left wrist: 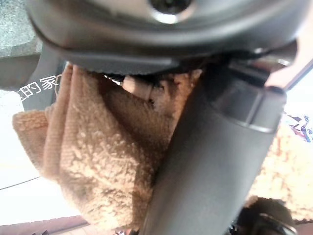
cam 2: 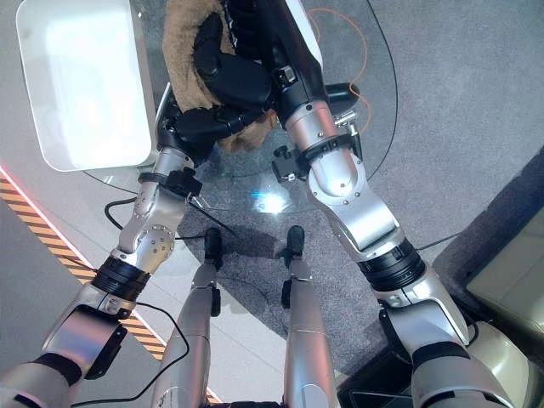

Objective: Wipe the table with a cloth and put it in the basket.

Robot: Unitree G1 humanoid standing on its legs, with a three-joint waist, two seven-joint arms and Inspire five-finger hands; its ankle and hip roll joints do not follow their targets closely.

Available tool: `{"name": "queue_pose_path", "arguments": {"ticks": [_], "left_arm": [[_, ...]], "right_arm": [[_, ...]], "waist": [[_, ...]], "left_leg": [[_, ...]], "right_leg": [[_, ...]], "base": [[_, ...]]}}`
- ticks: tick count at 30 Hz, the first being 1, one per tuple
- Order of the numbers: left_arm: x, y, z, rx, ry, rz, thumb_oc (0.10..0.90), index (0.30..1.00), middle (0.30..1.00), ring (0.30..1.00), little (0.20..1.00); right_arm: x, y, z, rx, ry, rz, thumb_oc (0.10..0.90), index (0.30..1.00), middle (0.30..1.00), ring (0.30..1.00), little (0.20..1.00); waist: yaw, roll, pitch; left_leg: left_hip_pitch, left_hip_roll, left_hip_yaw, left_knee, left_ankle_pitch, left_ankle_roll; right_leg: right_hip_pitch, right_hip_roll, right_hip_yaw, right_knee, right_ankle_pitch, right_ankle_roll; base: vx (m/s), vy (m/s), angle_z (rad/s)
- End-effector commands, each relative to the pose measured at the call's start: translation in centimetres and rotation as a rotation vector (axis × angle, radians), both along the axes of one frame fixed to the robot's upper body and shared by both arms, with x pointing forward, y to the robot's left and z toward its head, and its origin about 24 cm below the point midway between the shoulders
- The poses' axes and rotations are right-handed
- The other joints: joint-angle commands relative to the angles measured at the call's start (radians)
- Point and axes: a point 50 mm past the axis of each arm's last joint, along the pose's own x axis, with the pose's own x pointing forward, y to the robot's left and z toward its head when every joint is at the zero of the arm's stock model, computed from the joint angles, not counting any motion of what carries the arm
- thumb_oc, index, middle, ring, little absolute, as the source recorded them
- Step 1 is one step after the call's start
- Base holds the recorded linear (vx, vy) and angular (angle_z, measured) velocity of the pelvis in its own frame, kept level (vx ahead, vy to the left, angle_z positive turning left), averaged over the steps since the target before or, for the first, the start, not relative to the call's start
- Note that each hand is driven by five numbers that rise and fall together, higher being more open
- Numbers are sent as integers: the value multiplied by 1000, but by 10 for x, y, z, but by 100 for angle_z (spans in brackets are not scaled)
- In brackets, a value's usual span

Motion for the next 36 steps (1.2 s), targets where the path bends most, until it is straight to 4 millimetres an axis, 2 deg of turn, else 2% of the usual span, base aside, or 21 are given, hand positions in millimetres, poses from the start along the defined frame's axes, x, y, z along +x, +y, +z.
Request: {"name": "queue_pose_path", "arguments": {"ticks": [1, 36], "left_arm": [[-24, -21, 51, -95, -257, -142, 100, 300, 300, 300, 200], [-24, -13, 52, -146, -257, -112, 100, 300, 300, 300, 200]], "right_arm": [[-94, 27, 90, 180, -534, 356, 800, 900, 900, 900, 900], [-94, 24, 91, 189, -542, 340, 800, 900, 900, 900, 900]], "waist": [[4, -36, -28], [9, -36, -28]], "left_leg": [[35, -53, 113, -28, -17, 67], [25, -56, 110, -26, -17, 71]], "right_leg": [[70, 55, -47, -17, -62, -22], [59, 53, -46, -19, -56, -19]], "base": [[0, 0, 0], [0, 0, 0]]}}
